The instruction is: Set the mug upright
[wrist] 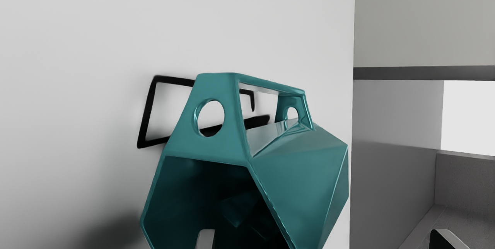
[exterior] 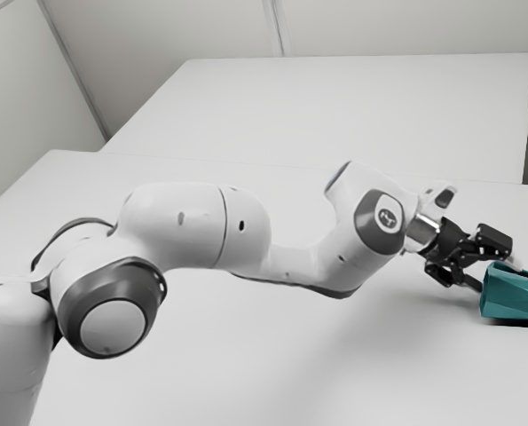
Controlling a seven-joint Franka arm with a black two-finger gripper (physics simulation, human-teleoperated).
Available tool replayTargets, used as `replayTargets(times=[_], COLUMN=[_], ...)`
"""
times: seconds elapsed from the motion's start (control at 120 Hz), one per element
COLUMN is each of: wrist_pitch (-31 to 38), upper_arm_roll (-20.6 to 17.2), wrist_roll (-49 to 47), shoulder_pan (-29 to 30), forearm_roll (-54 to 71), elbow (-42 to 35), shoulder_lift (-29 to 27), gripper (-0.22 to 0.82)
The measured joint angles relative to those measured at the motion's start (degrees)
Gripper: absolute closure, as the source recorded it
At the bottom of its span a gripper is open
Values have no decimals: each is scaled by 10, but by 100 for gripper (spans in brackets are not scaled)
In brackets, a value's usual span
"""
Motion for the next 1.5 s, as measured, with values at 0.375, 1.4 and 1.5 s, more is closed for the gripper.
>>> replayTargets(times=[0.375,1.4,1.5], wrist_pitch=[46,-52,-104], upper_arm_roll=[-13,-7,-4], wrist_roll=[-2,-21,-24], shoulder_pan=[-9,88,115], forearm_roll=[-26,204,286], elbow=[16,-203,-205], shoulder_lift=[17,-254,-275], gripper=[51,77,77])
